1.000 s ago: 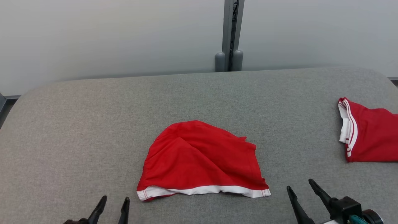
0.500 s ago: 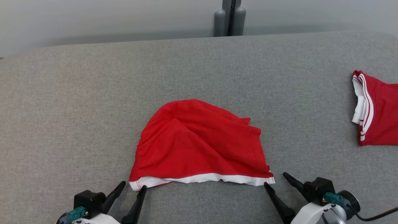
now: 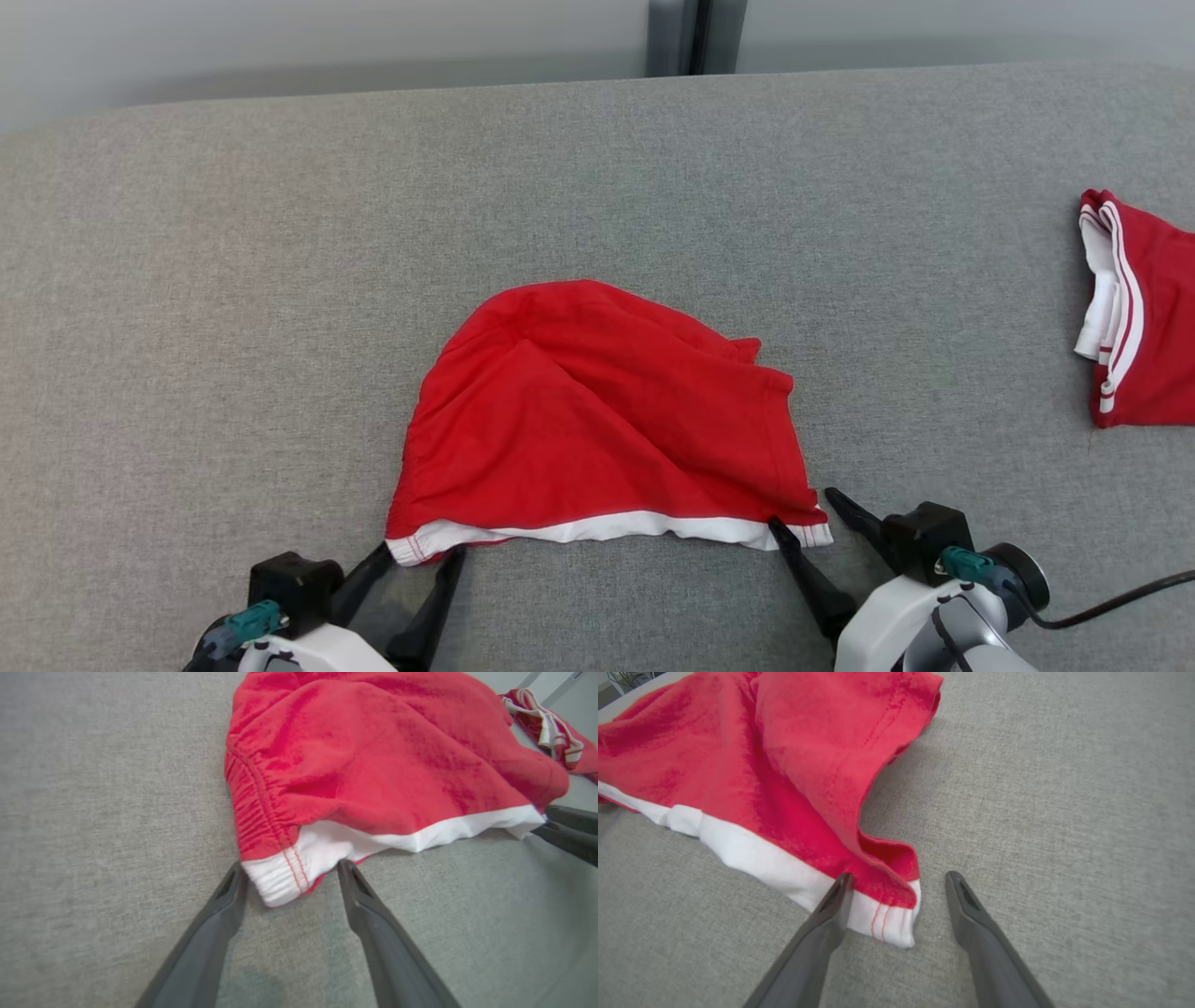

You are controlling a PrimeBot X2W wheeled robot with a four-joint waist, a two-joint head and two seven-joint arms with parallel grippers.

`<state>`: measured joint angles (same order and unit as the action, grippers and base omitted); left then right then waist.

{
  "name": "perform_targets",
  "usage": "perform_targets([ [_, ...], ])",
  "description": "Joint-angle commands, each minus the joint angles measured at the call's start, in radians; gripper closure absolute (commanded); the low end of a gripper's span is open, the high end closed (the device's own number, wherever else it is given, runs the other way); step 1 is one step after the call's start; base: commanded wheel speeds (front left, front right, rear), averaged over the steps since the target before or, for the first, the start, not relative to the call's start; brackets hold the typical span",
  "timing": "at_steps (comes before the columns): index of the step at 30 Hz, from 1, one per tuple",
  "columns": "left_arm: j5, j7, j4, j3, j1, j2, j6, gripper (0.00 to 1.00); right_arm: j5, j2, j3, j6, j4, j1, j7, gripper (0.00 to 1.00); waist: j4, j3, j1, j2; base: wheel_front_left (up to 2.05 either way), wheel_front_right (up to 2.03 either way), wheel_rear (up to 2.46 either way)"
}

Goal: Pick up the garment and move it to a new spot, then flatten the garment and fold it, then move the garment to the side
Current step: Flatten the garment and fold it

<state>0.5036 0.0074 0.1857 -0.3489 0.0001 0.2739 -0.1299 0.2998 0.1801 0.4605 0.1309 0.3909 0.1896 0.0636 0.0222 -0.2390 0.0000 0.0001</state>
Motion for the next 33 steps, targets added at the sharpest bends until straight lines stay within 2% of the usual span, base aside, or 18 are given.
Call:
perform_targets([
  [1, 0.015, -0.011, 0.000, -0.015, -0.023, 0.013, -0.001, 0.52, 0.011, 0.002, 0.009, 0.000, 0.015, 0.007, 0.002, 0.51, 0.000, -0.001, 0.0000, -0.0001, 0.00, 0.00, 0.00],
  [2, 0.024, -0.010, 0.005, -0.026, -0.025, 0.017, -0.001, 0.65, 0.016, 0.001, 0.014, 0.000, 0.022, 0.010, 0.003, 0.62, 0.001, -0.002, 0.0000, -0.0001, 0.00, 0.00, 0.00],
  [3, 0.025, -0.018, 0.005, -0.038, -0.031, 0.023, -0.001, 0.84, 0.021, 0.002, 0.018, 0.000, 0.028, 0.015, 0.004, 0.90, 0.002, -0.001, 0.0000, -0.0001, 0.00, 0.00, 0.00],
  [4, 0.031, -0.029, 0.007, -0.036, -0.039, 0.023, -0.001, 1.00, 0.032, 0.001, 0.021, 0.000, 0.032, 0.020, 0.012, 1.00, 0.003, -0.001, 0.0000, -0.0001, 0.00, 0.00, 0.00],
  [9, 0.040, -0.055, 0.019, -0.048, -0.054, 0.036, -0.001, 1.00, 0.079, 0.004, 0.032, 0.000, 0.033, 0.040, 0.039, 1.00, 0.010, 0.006, 0.0000, -0.0001, 0.00, 0.00, 0.00],
  [14, 0.078, -0.069, -0.027, -0.058, -0.048, 0.072, -0.001, 1.00, 0.233, 0.040, 0.034, 0.000, -0.048, 0.020, 0.052, 1.00, 0.025, 0.022, 0.0000, -0.0001, 0.00, 0.00, 0.00],
  [20, 0.137, -0.037, -0.250, -0.024, 0.008, 0.151, -0.001, 1.00, 0.417, 0.150, -0.024, 0.000, -0.330, -0.043, 0.016, 1.00, 0.053, 0.035, 0.0000, -0.0001, 0.00, 0.00, 0.00],
  [27, 0.174, 0.083, -0.590, 0.035, -0.024, 0.246, 0.028, 1.00, 0.553, 0.248, -0.177, 0.000, -0.697, -0.056, -0.069, 1.00, 0.081, 0.012, 0.0000, -0.0001, 0.00, 0.00, 0.00],
  [30, 0.205, 0.157, -0.676, 0.071, -0.101, 0.290, 0.032, 1.00, 0.596, 0.260, -0.254, 0.000, -0.788, 0.008, -0.132, 1.00, 0.091, -0.025, 0.0000, -0.0001, 0.00, 0.00, 0.00],
  [33, 0.243, 0.232, -0.707, 0.115, -0.237, 0.330, 0.028, 1.00, 0.611, 0.260, -0.315, 0.000, -0.799, 0.135, -0.220, 1.00, 0.098, -0.087, 0.0000, -0.0001, 0.00, 0.00, 0.00],
])
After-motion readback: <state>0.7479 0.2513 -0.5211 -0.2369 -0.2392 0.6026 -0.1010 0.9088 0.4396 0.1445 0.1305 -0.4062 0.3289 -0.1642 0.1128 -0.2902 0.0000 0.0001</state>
